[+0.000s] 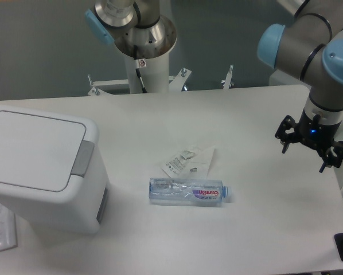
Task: Open the trash can
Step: 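Move the open gripper across the table toward the water bottle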
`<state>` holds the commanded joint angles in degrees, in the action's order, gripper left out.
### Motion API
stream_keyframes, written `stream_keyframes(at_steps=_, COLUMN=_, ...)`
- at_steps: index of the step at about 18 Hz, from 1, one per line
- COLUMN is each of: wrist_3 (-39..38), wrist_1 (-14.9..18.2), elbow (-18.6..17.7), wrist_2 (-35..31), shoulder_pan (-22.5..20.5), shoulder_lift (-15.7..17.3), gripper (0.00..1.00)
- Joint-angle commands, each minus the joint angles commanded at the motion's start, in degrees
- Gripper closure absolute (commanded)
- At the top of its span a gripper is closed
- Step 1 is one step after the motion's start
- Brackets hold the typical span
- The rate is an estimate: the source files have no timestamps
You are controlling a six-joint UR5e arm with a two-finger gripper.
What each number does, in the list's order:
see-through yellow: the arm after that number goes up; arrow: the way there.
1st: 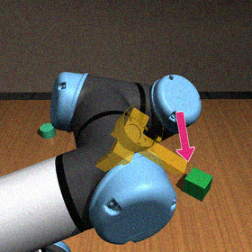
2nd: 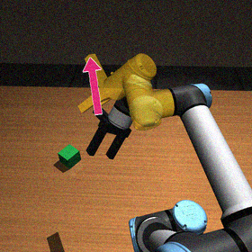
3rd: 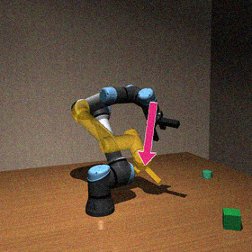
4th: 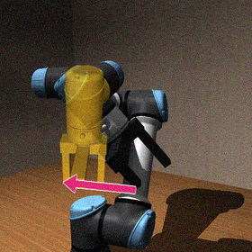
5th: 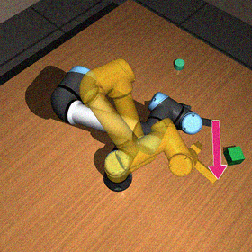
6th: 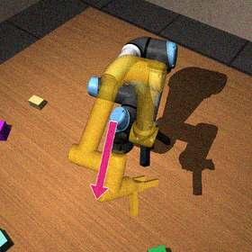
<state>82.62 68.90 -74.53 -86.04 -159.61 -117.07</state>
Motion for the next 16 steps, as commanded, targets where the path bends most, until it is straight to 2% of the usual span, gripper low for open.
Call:
stream_keyframes(at_steps=9, wrist_3=-4.83, wrist_1=0.18, elbow=-0.18, wrist_2=2.19, shoulder_pan=2.03, shoulder_lift=0.7, gripper=0.0)
stream_keyframes(at_steps=16, wrist_3=-16.52, wrist_1=0.26, elbow=-0.09, wrist_2=5.79, shoulder_pan=4.22, shoulder_lift=0.88, gripper=0.0)
